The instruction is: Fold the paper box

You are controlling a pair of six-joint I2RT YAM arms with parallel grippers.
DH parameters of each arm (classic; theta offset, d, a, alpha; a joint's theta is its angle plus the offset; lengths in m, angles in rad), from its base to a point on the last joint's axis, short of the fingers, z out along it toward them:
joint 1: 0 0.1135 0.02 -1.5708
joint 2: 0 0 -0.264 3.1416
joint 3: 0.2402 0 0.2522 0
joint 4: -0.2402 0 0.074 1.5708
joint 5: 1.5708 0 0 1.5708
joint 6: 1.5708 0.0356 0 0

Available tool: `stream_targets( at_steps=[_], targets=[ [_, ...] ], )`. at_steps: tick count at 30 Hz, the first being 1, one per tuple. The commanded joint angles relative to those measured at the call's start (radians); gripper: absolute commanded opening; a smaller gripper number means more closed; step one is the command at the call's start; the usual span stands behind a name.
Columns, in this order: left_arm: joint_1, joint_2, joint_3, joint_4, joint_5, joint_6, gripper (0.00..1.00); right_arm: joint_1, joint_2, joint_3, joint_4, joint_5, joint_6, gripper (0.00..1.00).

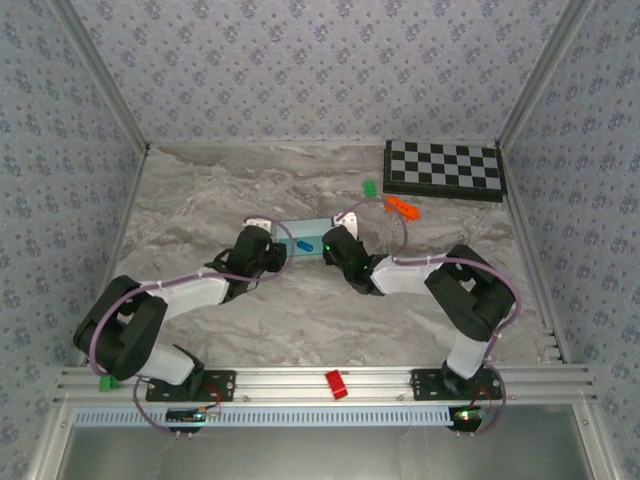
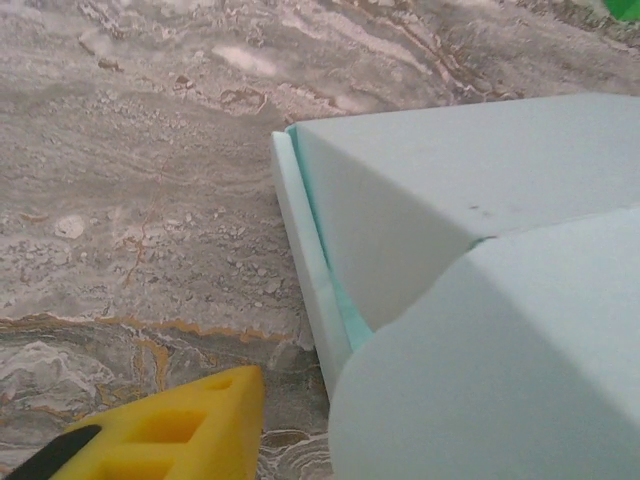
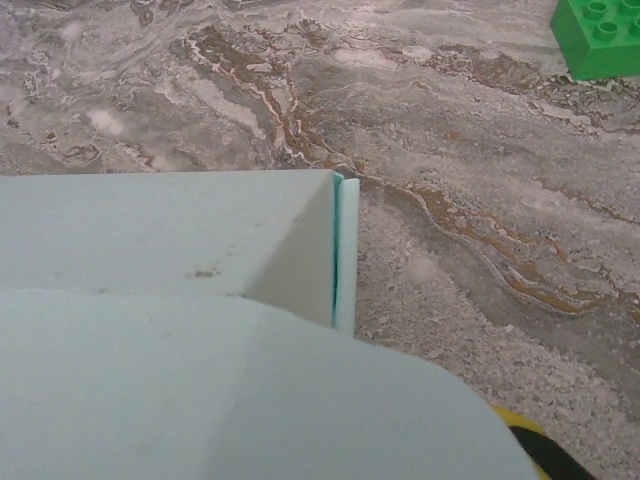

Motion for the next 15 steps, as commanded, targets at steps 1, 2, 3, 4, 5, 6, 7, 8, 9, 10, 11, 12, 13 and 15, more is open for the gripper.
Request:
stream_targets(
  at_steps=[1, 2, 3, 4, 5, 6, 7, 8, 9, 10, 11, 12, 13, 15],
  targets=[
    [-0.006, -0.042, -0.02, 0.001, -0.017, 0.029, 0.42, 0.01, -0.04, -0.009, -0.033, 0.022, 0.011, 0.32],
    [-0.006, -0.051, -0.027, -0.003, -0.021, 0.03, 0.43, 0.012, -0.043, -0.012, -0.034, 0.024, 0.008, 0.33],
    [-0.005, -0.06, -0.03, -0.012, -0.025, 0.03, 0.43, 0.014, -0.049, -0.015, -0.036, 0.023, 0.005, 0.34],
    [-0.006, -0.067, -0.033, -0.02, -0.024, 0.036, 0.44, 0.015, -0.052, -0.017, -0.037, 0.023, 0.001, 0.35],
    [-0.005, -0.078, -0.037, -0.027, -0.024, 0.042, 0.44, 0.018, -0.059, -0.02, -0.041, 0.023, 0.001, 0.37],
    [-0.006, -0.09, -0.043, -0.034, -0.025, 0.043, 0.45, 0.019, -0.064, -0.022, -0.046, 0.021, -0.001, 0.38],
    [-0.007, -0.101, -0.049, -0.039, -0.028, 0.047, 0.45, 0.02, -0.069, -0.025, -0.051, 0.021, -0.001, 0.4],
    [-0.005, -0.117, -0.055, -0.051, -0.035, 0.05, 0.45, 0.02, -0.077, -0.031, -0.056, 0.02, 0.0, 0.41],
    [-0.005, -0.134, -0.061, -0.064, -0.044, 0.053, 0.46, 0.022, -0.087, -0.039, -0.062, 0.022, 0.0, 0.41],
    [-0.006, -0.15, -0.065, -0.08, -0.054, 0.055, 0.46, 0.023, -0.096, -0.049, -0.064, 0.025, 0.0, 0.41],
    [-0.006, -0.169, -0.072, -0.096, -0.072, 0.057, 0.48, 0.024, -0.111, -0.063, -0.066, 0.03, 0.001, 0.42],
    [-0.005, -0.183, -0.079, -0.109, -0.088, 0.058, 0.49, 0.025, -0.123, -0.078, -0.065, 0.035, 0.001, 0.42],
    [-0.005, -0.198, -0.087, -0.12, -0.109, 0.059, 0.49, 0.025, -0.139, -0.094, -0.067, 0.042, 0.004, 0.43],
    [-0.004, -0.222, -0.1, -0.143, -0.145, 0.055, 0.51, 0.024, -0.166, -0.122, -0.09, 0.053, 0.013, 0.43]
  ],
)
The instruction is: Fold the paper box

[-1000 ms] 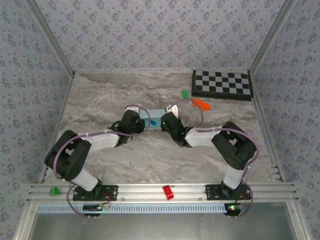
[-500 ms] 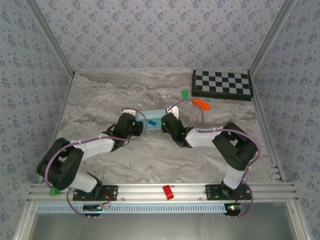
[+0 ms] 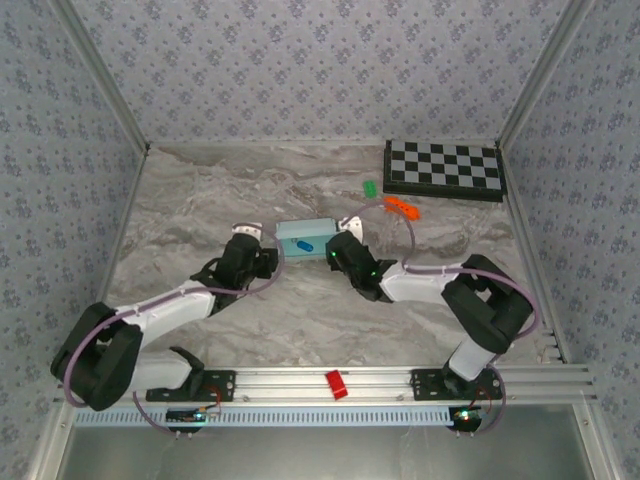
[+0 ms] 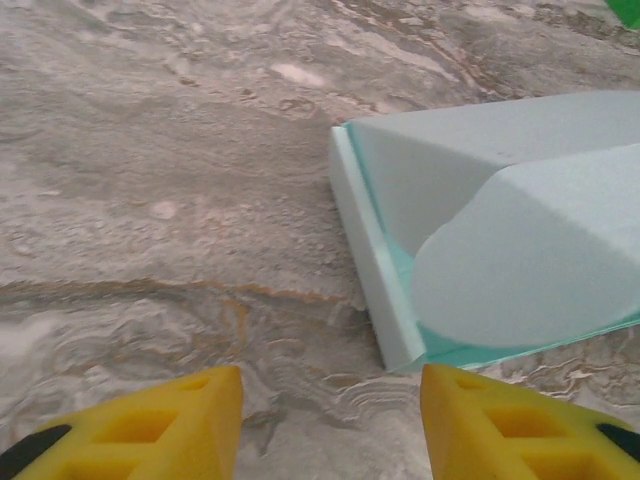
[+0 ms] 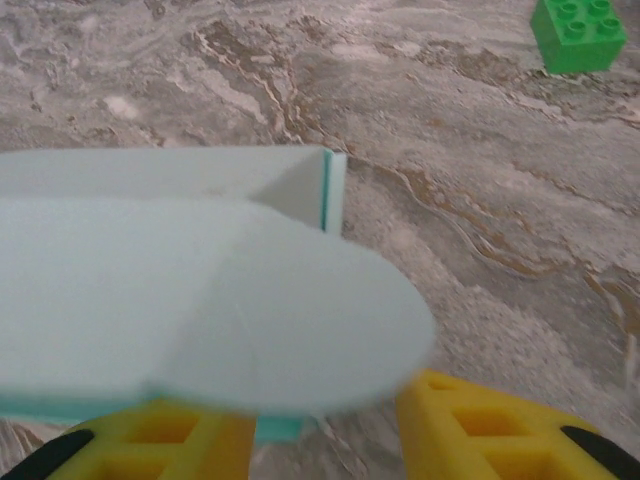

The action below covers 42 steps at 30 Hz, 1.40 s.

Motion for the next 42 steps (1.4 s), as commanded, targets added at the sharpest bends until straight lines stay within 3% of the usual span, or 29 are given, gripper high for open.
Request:
stream_targets(
  at_steps=[1, 6, 11, 22, 27, 35, 42],
  targets=[
    [-0.004, -0.045, -0.018, -0.077, -0.091, 0.009, 0.52, 0.005, -0.064, -0.045, -0.064, 0.064, 0.017, 0.43],
    [0.017, -0.056, 0.022, -0.216, -0.238, -0.033, 0.56, -0.011, -0.115, -0.082, -0.14, 0.124, 0.015, 0.44],
    [0.092, -0.051, 0.103, -0.311, -0.233, -0.061, 0.57, -0.072, -0.138, -0.036, -0.246, 0.123, 0.033, 0.44],
    [0.192, 0.049, 0.356, -0.348, 0.089, -0.056, 0.64, -0.222, -0.105, 0.199, -0.417, -0.09, -0.034, 0.44],
    [0.194, 0.141, 0.468, -0.376, 0.231, -0.065, 0.64, -0.265, -0.045, 0.332, -0.454, -0.328, -0.115, 0.46],
    [0.197, 0.248, 0.546, -0.399, 0.352, -0.075, 0.63, -0.268, 0.067, 0.467, -0.472, -0.56, -0.167, 0.5],
    [0.196, 0.301, 0.549, -0.398, 0.39, -0.077, 0.59, -0.257, 0.113, 0.468, -0.471, -0.562, -0.154, 0.49]
  ],
)
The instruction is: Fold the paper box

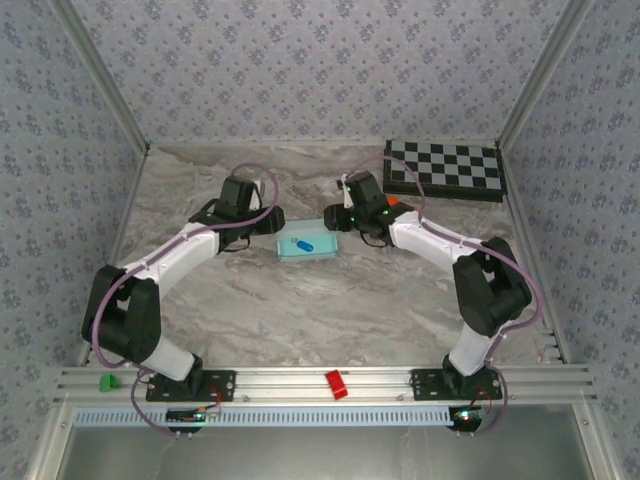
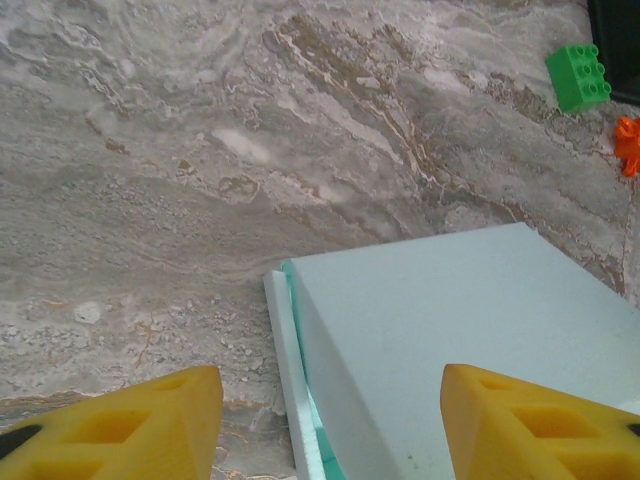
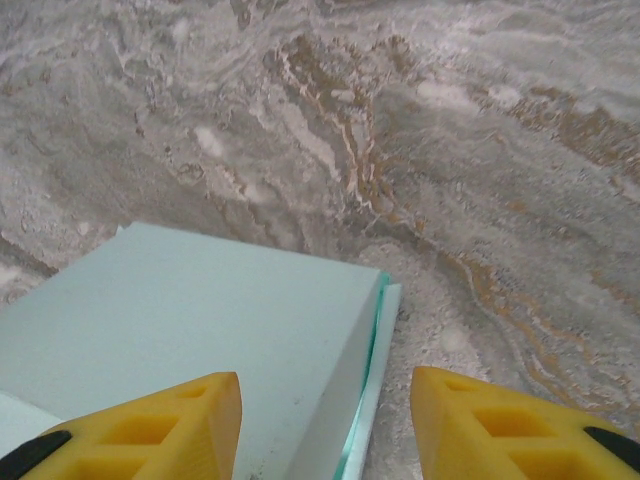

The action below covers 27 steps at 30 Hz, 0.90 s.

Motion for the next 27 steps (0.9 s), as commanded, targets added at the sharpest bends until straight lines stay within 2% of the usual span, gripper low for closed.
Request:
stream_targets(
  at_steps=[1, 27],
  targets=[
    [0.005, 0.028, 0.026, -0.013, 0.043, -0.008, 0.57, 0.005, 0.019, 0.023, -0.034, -0.023, -0.007, 0.49],
    [0.003, 0.171, -0.061, 0.083, 0.114, -0.072, 0.44, 0.005, 0.138, -0.041, -0.005, -0.024, 0.075, 0.41]
  ],
)
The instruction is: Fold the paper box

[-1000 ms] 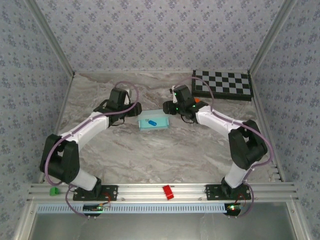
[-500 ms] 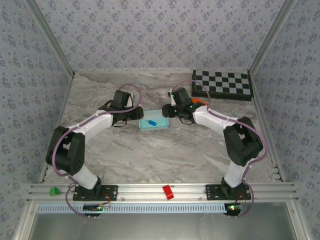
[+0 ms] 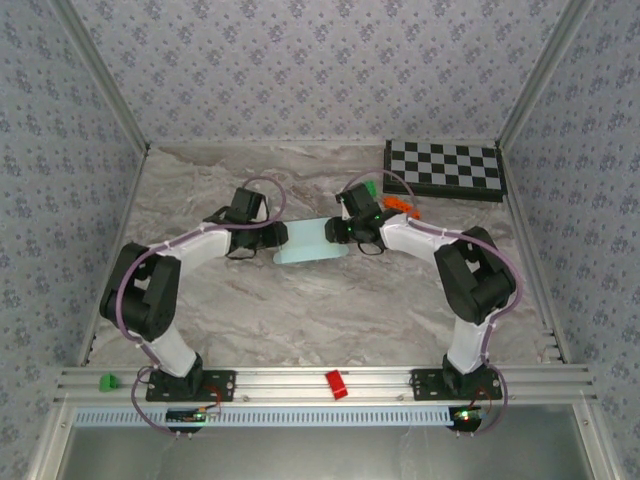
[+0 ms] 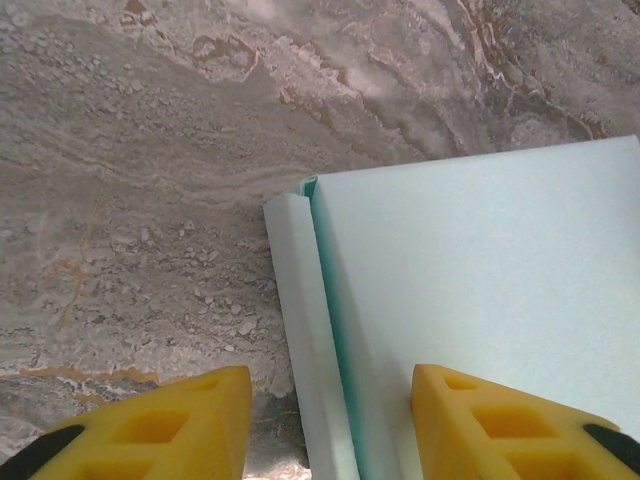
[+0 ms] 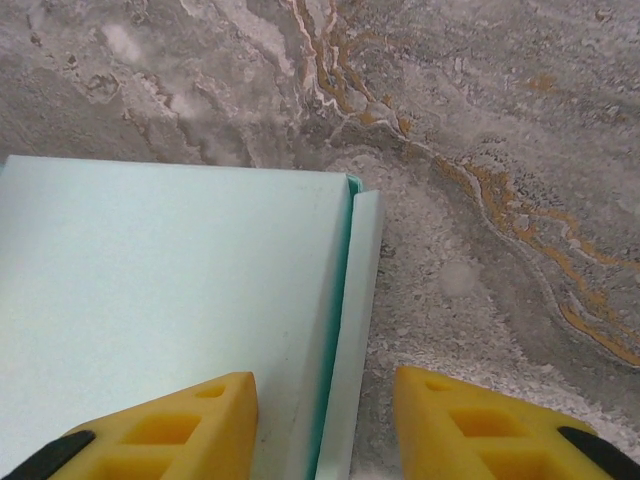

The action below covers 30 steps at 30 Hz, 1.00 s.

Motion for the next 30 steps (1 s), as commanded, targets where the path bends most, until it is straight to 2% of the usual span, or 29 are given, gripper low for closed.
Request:
stream_targets(
  at_steps=[1, 17, 19, 30],
  targets=[
    [0.002, 0.026, -0.016, 0.031, 0.024, -0.024, 0.43, 0.004, 0.035, -0.016, -0.007, -0.015, 0.021, 0.41],
    [-0.005, 0.021, -0.077, 0.086, 0.039, -0.081, 0.32, 0.016, 0.11, 0.005, -0.017, -0.058, 0.017, 0.31],
    [-0.011, 0.005, -0.091, 0.085, 0.034, -0.097, 0.31, 0.021, 0.123, 0.052, -0.02, -0.074, 0.005, 0.31],
    [-0.116, -0.135, -0.248, 0.112, -0.132, -0.235, 0.32, 0.055, 0.247, 0.229, -0.138, -0.084, -0.101, 0.31]
  ],
)
